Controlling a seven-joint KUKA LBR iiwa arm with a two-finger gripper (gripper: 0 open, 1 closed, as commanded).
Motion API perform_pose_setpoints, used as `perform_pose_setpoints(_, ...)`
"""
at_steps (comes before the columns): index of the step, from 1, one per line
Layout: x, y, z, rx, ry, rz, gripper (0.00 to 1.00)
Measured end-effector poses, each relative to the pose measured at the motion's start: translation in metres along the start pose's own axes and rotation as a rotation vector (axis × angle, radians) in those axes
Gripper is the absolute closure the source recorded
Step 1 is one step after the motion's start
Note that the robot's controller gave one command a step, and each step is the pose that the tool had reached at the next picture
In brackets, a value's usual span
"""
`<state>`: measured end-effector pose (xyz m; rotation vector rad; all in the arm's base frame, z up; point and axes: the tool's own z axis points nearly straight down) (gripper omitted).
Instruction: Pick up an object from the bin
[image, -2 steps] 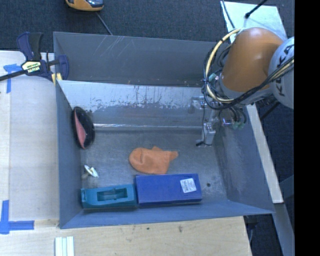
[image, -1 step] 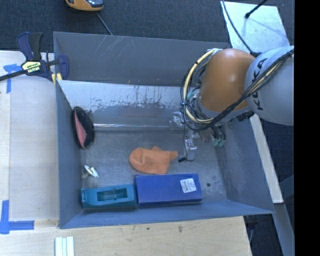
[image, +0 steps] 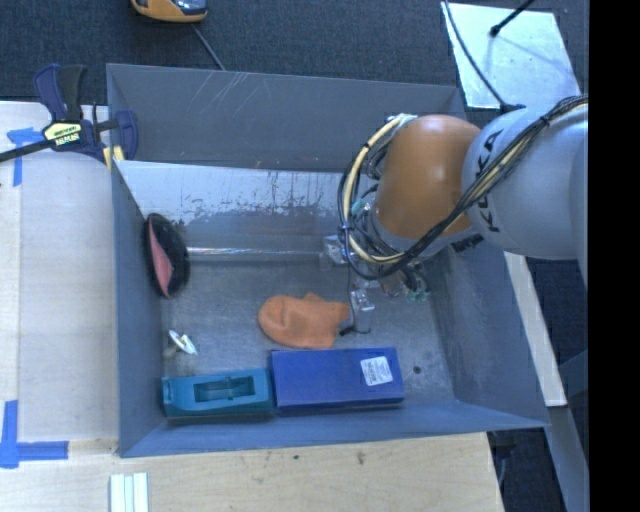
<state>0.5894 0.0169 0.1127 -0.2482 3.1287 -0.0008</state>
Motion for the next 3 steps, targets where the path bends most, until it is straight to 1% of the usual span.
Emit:
perform_pose_setpoints(1, -0.014, 0.019, 0.041, 0.000, -0.002, -0.025, 1.00)
perform_pose_setpoints(2, -0.014, 0.019, 0.041, 0.000, -0.002, -0.025, 1.00)
perform_pose_setpoints(3, 0.017, 0.038, -0.159, -0.001, 0.002, 0.034, 1.00)
